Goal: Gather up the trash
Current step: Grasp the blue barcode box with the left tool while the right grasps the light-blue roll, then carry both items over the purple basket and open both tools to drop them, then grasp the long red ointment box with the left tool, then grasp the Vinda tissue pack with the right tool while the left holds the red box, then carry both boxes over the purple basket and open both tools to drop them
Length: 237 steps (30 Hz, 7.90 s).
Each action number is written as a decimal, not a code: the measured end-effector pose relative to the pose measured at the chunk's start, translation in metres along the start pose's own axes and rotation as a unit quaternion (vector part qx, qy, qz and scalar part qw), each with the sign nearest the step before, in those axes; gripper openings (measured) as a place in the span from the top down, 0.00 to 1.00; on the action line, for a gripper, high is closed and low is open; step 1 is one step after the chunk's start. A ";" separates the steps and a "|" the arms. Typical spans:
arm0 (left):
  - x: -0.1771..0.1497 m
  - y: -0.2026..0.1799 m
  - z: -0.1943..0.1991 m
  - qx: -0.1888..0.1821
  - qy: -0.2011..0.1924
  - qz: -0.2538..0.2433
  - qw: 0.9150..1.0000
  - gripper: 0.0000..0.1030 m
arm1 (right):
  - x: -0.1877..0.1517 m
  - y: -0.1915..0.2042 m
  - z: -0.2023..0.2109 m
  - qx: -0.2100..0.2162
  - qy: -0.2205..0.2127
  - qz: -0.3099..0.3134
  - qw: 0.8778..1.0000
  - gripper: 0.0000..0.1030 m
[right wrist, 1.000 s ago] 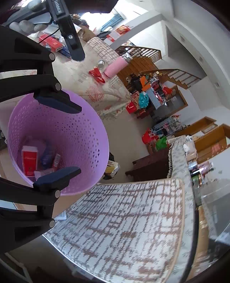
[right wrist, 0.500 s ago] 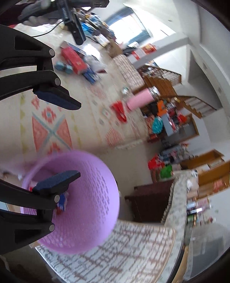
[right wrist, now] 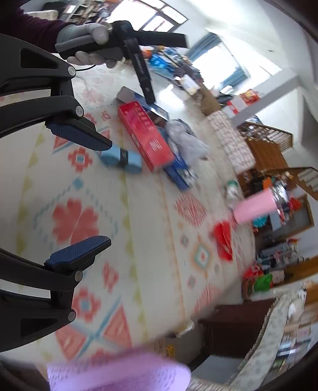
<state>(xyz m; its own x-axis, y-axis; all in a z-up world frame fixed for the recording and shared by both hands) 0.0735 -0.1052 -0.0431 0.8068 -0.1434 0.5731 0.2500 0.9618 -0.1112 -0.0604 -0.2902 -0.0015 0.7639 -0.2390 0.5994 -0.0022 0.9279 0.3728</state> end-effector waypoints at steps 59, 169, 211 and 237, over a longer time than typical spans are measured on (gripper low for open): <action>-0.071 -0.157 0.112 0.012 -0.090 -0.140 0.986 0.54 | -0.014 -0.071 0.097 -0.141 -0.090 0.004 0.986 0.72; -0.076 -0.020 0.021 -0.076 0.032 -0.049 0.995 0.42 | 0.120 0.063 -0.196 -0.025 0.140 0.403 0.904 0.16; -0.080 -0.121 0.134 -0.092 -0.081 -0.107 0.987 0.62 | -0.008 -0.024 0.086 -0.054 -0.022 0.083 0.995 0.48; -0.043 -0.353 0.092 -0.210 -0.025 -0.206 0.955 0.62 | -0.007 -0.198 0.190 -0.149 -0.116 -0.062 0.980 0.48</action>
<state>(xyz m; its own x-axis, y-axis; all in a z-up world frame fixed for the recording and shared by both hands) -0.0988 -0.4176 0.0461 0.5689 -0.4687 0.6758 0.7422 0.6465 -0.1766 -0.1879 -0.5262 0.0548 0.5789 -0.3825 0.7201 0.2970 0.9214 0.2506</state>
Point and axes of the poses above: each gripper's, at about its wrist camera, not at the fingertips, and z roughly against the way its jaws point, y to its left, x to its top, the point moved 10 cm from there along -z, roughly the way its jaws point, and after that the axes turned 1 degree about -x, right-handed, at the moved point
